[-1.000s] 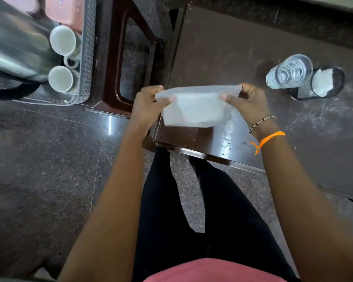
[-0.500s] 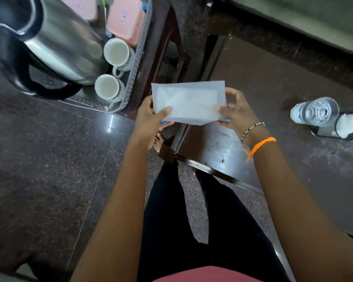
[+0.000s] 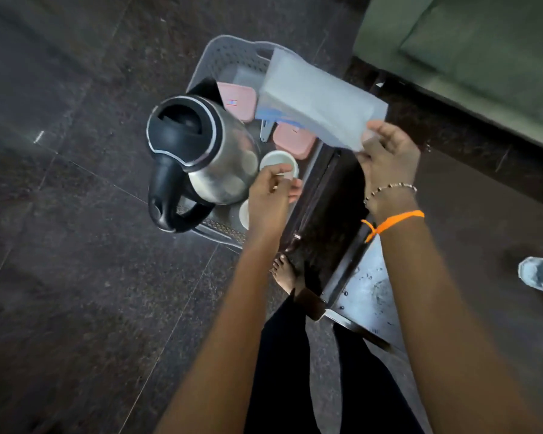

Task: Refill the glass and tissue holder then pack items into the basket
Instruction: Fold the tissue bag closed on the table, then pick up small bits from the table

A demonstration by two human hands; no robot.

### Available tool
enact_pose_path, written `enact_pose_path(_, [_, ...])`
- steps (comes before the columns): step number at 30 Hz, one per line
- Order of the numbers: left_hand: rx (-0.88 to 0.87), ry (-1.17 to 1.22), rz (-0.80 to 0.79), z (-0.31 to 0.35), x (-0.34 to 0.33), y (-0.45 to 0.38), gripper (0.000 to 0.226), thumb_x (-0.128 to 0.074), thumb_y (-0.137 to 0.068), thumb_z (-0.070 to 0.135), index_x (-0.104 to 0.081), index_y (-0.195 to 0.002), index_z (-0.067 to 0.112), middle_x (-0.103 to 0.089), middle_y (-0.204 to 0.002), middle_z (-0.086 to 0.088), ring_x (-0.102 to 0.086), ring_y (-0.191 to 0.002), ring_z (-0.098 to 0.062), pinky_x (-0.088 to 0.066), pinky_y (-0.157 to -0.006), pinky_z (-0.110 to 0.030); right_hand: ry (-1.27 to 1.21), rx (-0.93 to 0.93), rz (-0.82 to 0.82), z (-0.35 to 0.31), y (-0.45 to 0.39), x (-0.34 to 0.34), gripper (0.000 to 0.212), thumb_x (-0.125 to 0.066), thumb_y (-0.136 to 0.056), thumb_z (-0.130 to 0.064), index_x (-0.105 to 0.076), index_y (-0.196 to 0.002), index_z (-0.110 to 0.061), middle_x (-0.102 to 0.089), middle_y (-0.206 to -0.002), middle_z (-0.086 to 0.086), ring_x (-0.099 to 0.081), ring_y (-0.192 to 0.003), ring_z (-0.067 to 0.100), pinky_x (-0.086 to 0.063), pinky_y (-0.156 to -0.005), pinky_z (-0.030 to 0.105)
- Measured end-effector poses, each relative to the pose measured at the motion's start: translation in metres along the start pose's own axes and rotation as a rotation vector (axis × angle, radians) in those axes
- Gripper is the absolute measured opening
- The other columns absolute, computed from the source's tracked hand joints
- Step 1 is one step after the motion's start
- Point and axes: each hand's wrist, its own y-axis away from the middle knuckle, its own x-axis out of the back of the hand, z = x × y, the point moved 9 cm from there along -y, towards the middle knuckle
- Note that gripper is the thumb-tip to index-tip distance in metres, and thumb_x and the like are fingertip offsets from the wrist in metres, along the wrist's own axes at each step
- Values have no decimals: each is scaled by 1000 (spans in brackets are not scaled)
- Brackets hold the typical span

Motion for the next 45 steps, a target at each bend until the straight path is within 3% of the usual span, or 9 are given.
enact_pose_path(6, [13, -53, -69, -5, 0, -21, 28, -43, -91, -2, -55, -84, 22, -59, -73, -2, -58, -61, -4, -49, -64, -12, 354, 61, -107, 6, -36, -94, 37, -43, -79, 13, -62, -107, -4, -60, -95, 7, -56, -84, 16, -53, -63, 18])
enact_pose_path(10, [21, -88, -94, -10, 0, -28, 29, -44, -91, 1, -56, -81, 26, -60, -73, -1, -58, -68, -12, -49, -75, -25, 566, 122, -172, 6, -35, -123, 49, -35, -77, 16, -55, -118, -2, -55, -118, 14, -53, -107, 24, -47, -99, 40])
enact_pose_path(15, [23, -140, -106, -11, -1, -31, 26, -45, -91, 4, -57, -83, 25, -62, -73, 1, -58, -70, -14, -51, -81, -35, 850, 246, -133, 1, -32, -130, 45, -38, -79, 13, -42, -122, 1, -45, -92, -2, -43, -90, 20, -35, -87, 29])
enact_pose_path(18, [26, -166, -110, -11, -2, -32, 21, -45, -91, 6, -58, -86, 22, -63, -74, 1, -59, -71, -14, -51, -85, -38, 954, 291, -137, 4, -35, -127, 34, -49, -78, 5, -53, -111, -3, -61, -107, 15, -56, -99, 31, -43, -91, 37])
enact_pose_path(23, [19, -196, -104, -12, -9, -29, 24, -47, -90, 7, -58, -81, 27, -63, -74, 1, -60, -71, -14, -50, -89, -44, 969, 307, -168, 4, -34, -109, 36, -46, -83, 3, -64, -113, -9, -60, -124, 14, -57, -113, 27, -40, -102, 28])
enact_pose_path(28, [-14, -217, -143, -12, -33, -10, 21, -45, -91, 4, -58, -87, 20, -62, -75, -1, -58, -70, -12, -49, -77, -27, 859, 317, -119, -4, -8, -48, 36, -48, -80, 4, -70, -104, -13, -61, -103, 12, -59, -98, 24, -37, -80, 10])
enact_pose_path(31, [-31, -262, -201, -20, -59, 13, 21, -45, -92, 5, -57, -88, 22, -62, -75, -1, -59, -72, -12, -49, -79, -28, 792, 262, -103, -1, 12, 11, 29, -54, -81, 0, -71, -99, -14, -66, -102, 9, -58, -80, 4, -36, -68, -2])
enact_pose_path(35, [-36, -345, -271, -47, -105, 52, 24, -46, -90, 6, -57, -86, 27, -63, -74, 3, -59, -72, -14, -47, -78, -30, 716, 166, -11, 15, 36, 113, 25, -55, -82, -2, -72, -92, -16, -64, -86, 3, -53, -58, -8, -36, -63, 4])
enact_pose_path(45, [81, -456, -407, -165, -263, 188, 25, -46, -89, 4, -57, -83, 26, -62, -74, 2, -59, -67, -10, -47, -73, -22, 580, -36, 123, 48, 71, 369, 23, -53, -83, 0, -69, -86, -17, -63, -81, -5, -53, -56, -14, -40, -65, 8])
